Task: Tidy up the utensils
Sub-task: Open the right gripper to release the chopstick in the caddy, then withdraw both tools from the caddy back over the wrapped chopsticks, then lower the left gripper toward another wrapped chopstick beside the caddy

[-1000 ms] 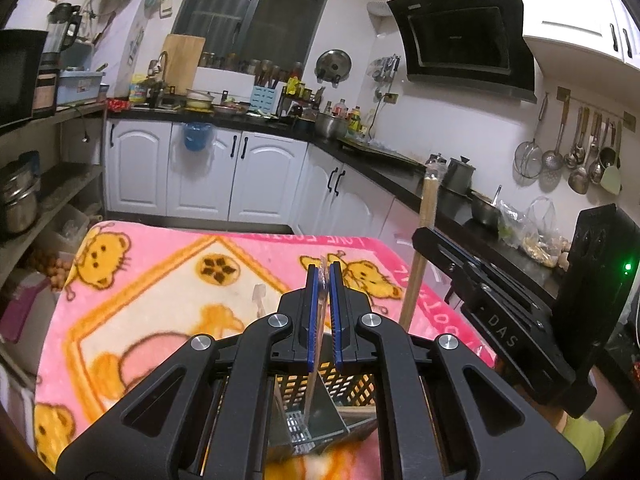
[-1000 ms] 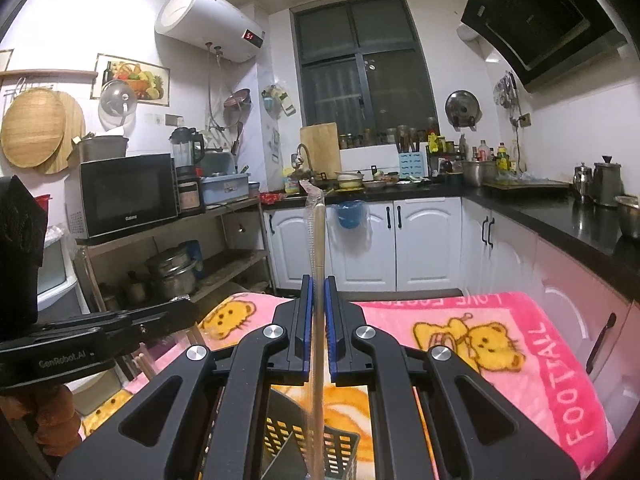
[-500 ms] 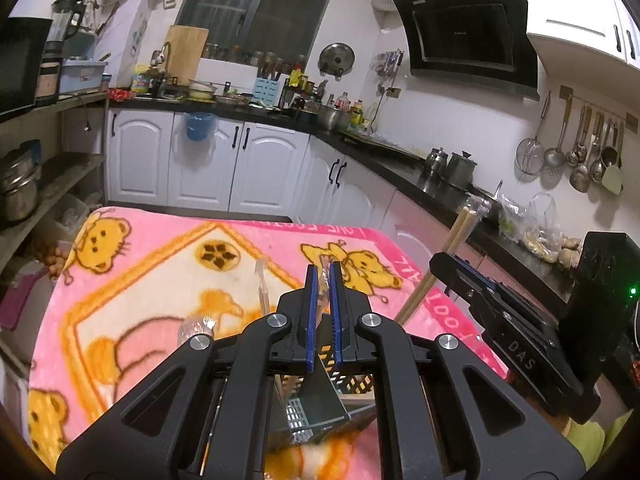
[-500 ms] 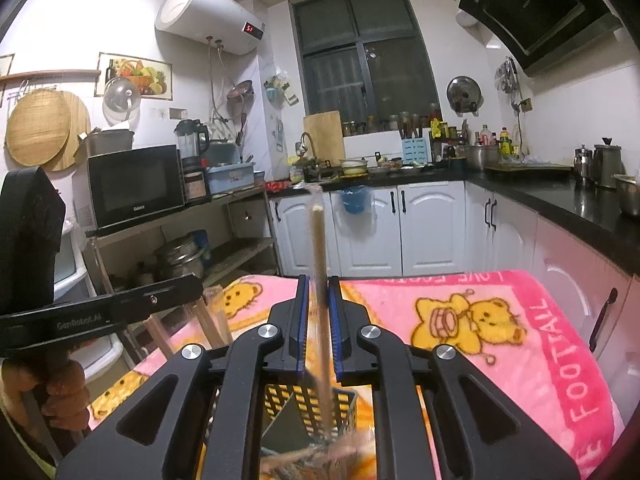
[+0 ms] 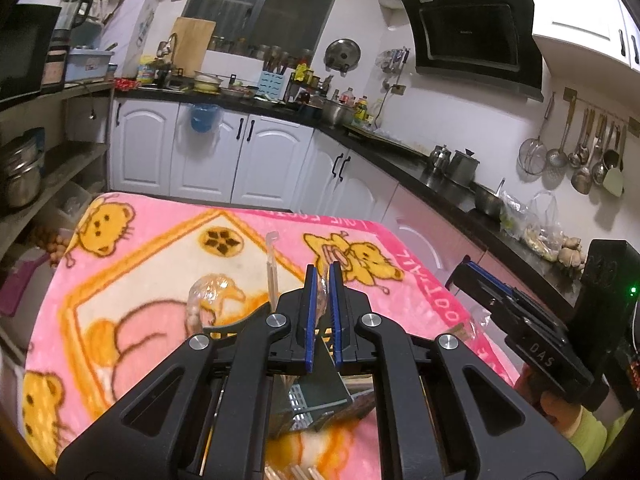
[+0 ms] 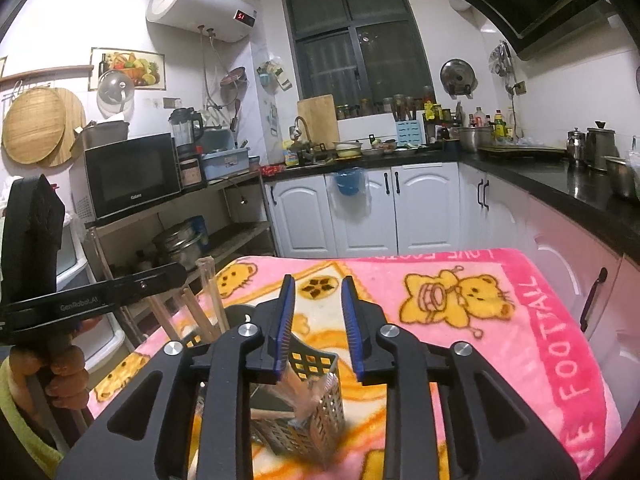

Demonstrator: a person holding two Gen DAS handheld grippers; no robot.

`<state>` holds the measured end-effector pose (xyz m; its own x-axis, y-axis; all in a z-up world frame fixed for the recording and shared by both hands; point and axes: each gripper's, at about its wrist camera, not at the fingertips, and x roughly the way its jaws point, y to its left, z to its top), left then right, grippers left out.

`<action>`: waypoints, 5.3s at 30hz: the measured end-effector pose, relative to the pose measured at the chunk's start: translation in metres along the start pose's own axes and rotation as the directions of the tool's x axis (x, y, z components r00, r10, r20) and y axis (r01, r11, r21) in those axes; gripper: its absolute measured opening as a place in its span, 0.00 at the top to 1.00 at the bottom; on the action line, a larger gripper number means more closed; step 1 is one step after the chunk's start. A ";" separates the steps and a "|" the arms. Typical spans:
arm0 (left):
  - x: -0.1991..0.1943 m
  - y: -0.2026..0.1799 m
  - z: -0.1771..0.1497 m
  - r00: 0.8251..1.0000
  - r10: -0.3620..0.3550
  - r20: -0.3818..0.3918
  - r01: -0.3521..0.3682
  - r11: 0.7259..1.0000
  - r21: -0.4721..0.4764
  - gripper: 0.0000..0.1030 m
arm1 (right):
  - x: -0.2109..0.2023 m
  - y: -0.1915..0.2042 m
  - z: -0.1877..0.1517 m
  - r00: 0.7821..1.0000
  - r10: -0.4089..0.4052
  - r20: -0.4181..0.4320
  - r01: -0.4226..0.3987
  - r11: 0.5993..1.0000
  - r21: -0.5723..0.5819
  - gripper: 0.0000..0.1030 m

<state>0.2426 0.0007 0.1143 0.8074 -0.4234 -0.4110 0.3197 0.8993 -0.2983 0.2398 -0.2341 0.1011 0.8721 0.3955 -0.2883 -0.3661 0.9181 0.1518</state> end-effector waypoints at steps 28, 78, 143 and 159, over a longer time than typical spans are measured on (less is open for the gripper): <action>-0.037 -0.005 -0.023 0.998 0.058 -0.003 -0.058 0.998 0.002 0.33 | -0.032 -0.003 -0.012 0.999 -0.005 -0.054 0.005 1.000 -0.012 0.43; -0.057 0.015 -0.103 0.963 0.207 -0.171 -0.217 0.975 -0.041 0.14 | -0.043 0.039 -0.081 0.958 0.110 -0.264 -0.126 0.991 -0.047 0.38; 0.033 0.066 -0.162 0.868 0.082 -0.489 -0.177 0.973 -0.150 0.82 | 0.077 0.079 -0.132 0.742 0.203 -0.639 -0.323 0.943 -0.075 0.85; 0.005 0.070 -0.145 0.907 0.060 -0.416 -0.150 0.971 -0.187 0.91 | 0.067 0.062 -0.112 0.737 0.275 -0.618 -0.355 0.935 -0.007 0.86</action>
<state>0.1970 0.0454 -0.0331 0.5453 -0.3759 -0.7493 0.0966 0.9161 -0.3893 0.2395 -0.1476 -0.0143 0.3412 0.5600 -0.7550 -0.6540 0.7183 0.2372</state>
